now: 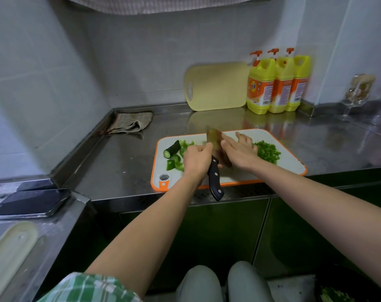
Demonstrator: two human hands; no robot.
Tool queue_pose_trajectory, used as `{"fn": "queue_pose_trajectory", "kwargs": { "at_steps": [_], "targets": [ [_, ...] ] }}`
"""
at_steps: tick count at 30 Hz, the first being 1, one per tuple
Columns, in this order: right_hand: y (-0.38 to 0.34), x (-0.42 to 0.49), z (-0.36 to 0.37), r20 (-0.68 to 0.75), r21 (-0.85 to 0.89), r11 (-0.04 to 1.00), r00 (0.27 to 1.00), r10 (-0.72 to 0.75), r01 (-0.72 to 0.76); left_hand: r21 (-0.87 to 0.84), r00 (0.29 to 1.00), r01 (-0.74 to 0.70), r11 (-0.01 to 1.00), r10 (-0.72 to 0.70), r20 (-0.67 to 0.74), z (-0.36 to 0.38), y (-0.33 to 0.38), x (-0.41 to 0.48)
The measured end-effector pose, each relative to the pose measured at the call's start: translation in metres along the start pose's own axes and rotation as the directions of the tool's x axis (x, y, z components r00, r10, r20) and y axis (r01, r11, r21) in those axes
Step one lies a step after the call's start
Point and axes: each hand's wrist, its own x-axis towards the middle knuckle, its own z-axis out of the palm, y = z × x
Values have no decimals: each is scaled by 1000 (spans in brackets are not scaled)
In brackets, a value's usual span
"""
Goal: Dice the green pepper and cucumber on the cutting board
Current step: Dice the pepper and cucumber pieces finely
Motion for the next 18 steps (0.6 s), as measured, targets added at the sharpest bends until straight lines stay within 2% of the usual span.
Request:
{"fn": "queue_pose_trajectory", "kwargs": {
  "at_steps": [2, 5, 9, 12, 15, 18],
  "targets": [
    [-1, 0, 0, 20, -23, 1000, 1000, -12, 12, 7, 1000, -17, 1000, 17, -1, 0, -1, 1],
    [4, 1, -3, -30, 13, 998, 998, 60, -59, 23, 1000, -27, 999, 27, 2, 0, 1, -1],
    [7, -2, -4, 17, 18, 1000, 1000, -22, 22, 73, 999, -43, 996, 43, 12, -1, 2, 0],
    [12, -3, -8, 11, 19, 999, 999, 39, -39, 75, 998, -49, 996, 51, -24, 0, -3, 7],
    [15, -15, -14, -8, 90, 986, 990, -143, 144, 51, 993, -23, 998, 29, -116, 2, -7, 17],
    [18, -29, -17, -16, 131, 936, 945, -327, 326, -42, 980, 32, 999, -40, -196, 6, -8, 24]
  ]
}}
